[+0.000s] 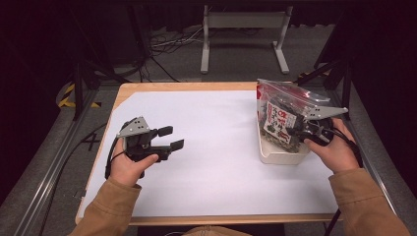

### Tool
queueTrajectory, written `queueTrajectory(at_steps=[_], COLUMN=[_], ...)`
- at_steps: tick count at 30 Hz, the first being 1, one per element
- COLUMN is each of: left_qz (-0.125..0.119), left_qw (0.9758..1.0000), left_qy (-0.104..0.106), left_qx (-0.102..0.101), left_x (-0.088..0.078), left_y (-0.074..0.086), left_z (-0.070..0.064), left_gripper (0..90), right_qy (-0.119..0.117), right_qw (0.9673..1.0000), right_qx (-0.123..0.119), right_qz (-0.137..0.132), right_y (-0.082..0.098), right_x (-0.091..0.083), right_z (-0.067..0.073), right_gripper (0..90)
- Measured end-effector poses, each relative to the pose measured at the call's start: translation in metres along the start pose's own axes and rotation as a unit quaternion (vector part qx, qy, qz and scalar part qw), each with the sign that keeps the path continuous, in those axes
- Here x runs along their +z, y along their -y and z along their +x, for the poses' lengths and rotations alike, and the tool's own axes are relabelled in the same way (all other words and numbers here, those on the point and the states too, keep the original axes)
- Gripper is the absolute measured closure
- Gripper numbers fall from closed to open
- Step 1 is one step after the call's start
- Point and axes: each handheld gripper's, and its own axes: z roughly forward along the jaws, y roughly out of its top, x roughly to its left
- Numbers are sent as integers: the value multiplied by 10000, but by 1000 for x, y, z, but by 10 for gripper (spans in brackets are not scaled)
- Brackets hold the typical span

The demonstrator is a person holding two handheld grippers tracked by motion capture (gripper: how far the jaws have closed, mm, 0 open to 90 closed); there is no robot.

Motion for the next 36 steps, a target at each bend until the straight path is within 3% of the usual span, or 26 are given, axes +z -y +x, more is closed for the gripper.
queueTrajectory(at_steps=[4,6,9,11,13,17,19,25,30,32,36], left_qz=[3,15,39,62,109,147,152,121,98,124,69], left_qw=[10000,10000,10000,9999,9998,9995,9993,9991,9991,9990,9988], left_qy=[-29,-46,-85,-115,-182,-249,-308,-384,-403,-394,-377], left_qx=[5,18,-20,-70,-54,-133,-116,-118,31,188,304], left_x=[0,0,-3,-5,-8,-15,-20,-32,-41,-45,-51], left_y=[1,2,5,8,12,19,23,33,45,50,63], left_z=[0,1,3,4,6,7,8,9,8,8,7], left_gripper=[294,274,265,258,245,233,222,204,192,183,175], right_qy=[-29,37,38,-13,-131,-84,-34,70,117,149,36], right_qw=[9998,9996,9985,9968,9928,9868,9845,9820,9809,9803,9796], right_qx=[138,145,374,528,762,969,1023,1011,1030,1033,994], right_qz=[-147,-220,-402,-599,-919,-1291,-1427,-1592,-1647,-1678,-1744], right_y=[7,9,15,18,23,34,39,54,65,72,87], right_x=[-1,-1,-5,-7,-12,-26,-34,-50,-56,-56,-51], right_z=[-3,-6,-11,-12,-12,-11,-9,0,10,16,31], right_gripper=[695,656,574,474,377,307,299,281,270,269,271])
